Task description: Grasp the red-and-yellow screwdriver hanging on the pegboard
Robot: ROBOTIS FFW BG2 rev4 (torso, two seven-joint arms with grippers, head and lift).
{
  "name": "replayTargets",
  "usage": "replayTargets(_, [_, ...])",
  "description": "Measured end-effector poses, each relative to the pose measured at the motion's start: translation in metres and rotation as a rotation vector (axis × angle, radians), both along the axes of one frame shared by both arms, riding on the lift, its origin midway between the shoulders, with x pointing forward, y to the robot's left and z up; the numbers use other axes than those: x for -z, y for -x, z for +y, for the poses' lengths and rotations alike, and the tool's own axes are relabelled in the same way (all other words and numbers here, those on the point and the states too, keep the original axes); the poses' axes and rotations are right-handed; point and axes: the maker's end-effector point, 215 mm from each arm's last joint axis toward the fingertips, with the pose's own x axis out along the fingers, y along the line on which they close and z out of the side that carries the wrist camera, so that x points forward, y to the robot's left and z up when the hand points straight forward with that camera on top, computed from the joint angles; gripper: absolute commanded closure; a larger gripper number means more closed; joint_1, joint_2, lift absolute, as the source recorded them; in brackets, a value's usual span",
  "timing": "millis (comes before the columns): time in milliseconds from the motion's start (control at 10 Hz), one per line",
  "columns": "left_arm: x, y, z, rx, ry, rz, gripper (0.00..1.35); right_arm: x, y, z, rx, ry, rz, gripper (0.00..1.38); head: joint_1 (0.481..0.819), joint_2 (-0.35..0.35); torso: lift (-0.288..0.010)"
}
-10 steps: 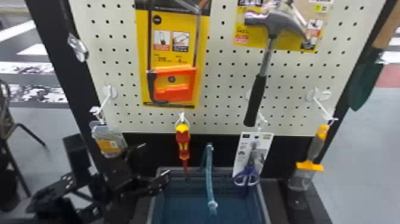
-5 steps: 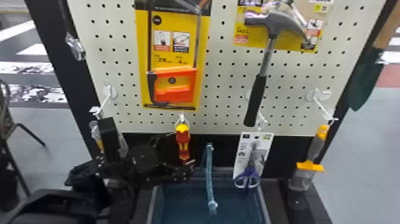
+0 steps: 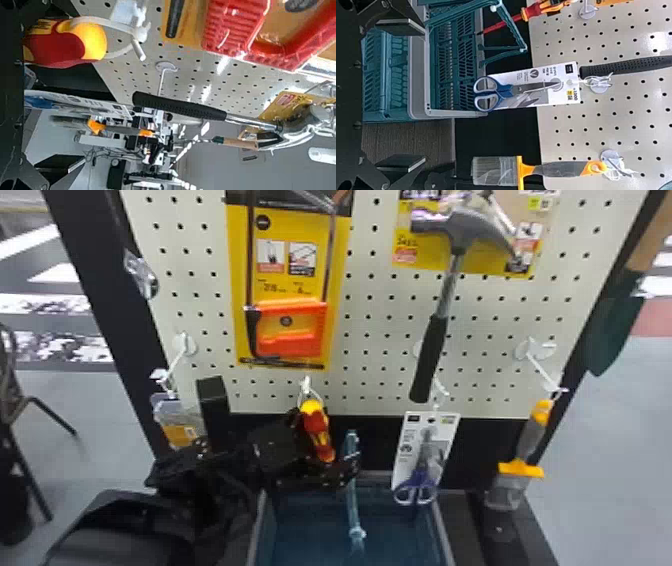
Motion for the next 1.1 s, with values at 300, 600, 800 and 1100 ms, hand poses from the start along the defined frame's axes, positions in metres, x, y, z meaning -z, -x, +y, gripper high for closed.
replayTargets(300, [0.000,-0.001,-0.001,0.004,-0.010,-0.002,0.71,0.001,0.000,0.000,0.000,0.000,0.002,0.17,0.549,0.000,-0.100])
replayTargets(600, [0.008,-0.002,0.003,-0.004,-0.035,0.014,1.00,0.001,0.000,0.000,0.000,0.000,0.001,0.17,0.549,0.000,-0.100])
replayTargets(800, [0.012,-0.002,0.004,-0.008,-0.053,0.017,1.05,0.001,0.000,0.000,-0.001,0.000,0.000,0.17,0.549,0.000,-0.100])
replayTargets(1100, [0.012,-0.002,0.003,-0.009,-0.059,0.013,1.05,0.000,-0.001,0.000,-0.001,0.000,-0.001,0.17,0.549,0.000,-0.100])
